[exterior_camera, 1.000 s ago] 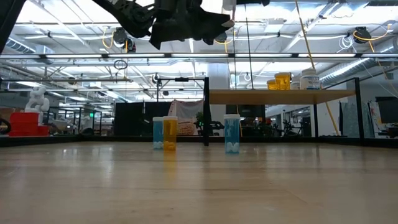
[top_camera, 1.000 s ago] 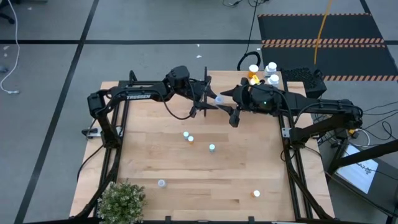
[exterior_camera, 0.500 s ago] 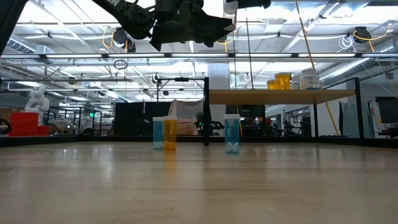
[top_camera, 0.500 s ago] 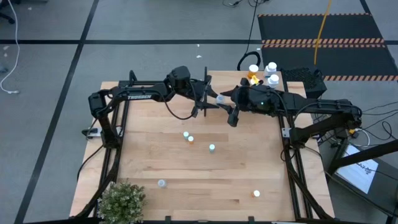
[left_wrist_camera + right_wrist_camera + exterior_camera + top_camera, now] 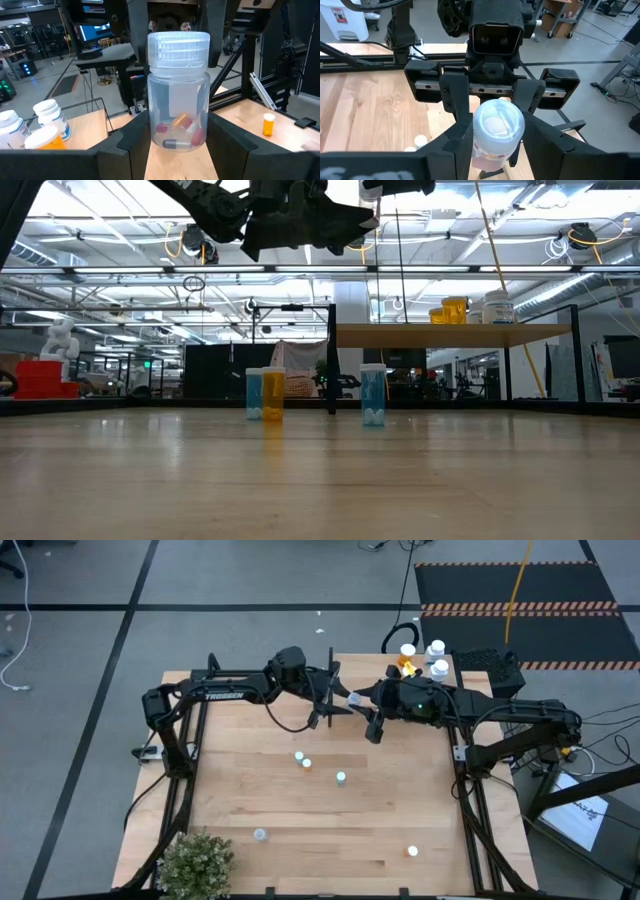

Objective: Pick and place medicine bottles onto shelf by color
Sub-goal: Put the top transparent pill bottle on the shelf

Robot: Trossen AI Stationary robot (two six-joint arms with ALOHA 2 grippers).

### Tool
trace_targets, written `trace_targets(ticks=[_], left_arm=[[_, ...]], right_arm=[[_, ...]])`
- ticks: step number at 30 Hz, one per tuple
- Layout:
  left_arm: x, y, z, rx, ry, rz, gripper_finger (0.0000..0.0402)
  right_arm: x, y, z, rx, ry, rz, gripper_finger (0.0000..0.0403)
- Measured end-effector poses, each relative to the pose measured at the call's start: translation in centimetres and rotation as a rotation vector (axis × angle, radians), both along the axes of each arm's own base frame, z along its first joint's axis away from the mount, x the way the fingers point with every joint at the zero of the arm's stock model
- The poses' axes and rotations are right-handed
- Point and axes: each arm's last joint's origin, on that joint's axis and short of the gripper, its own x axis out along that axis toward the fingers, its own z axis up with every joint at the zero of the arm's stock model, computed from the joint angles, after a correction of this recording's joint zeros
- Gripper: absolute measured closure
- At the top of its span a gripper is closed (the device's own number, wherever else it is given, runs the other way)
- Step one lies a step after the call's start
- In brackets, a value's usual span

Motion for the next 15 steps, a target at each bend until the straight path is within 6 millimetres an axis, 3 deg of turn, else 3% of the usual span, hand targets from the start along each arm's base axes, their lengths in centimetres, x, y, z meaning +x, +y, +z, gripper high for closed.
trace_targets(ticks=[15], left_arm=[[0.06, 0.09, -0.02, -0.032, 0.016, 0.045, 0.0225]], right_arm=[[-0.04, -0.02, -0.01, -0.005, 0.004, -0.003, 0.0253]])
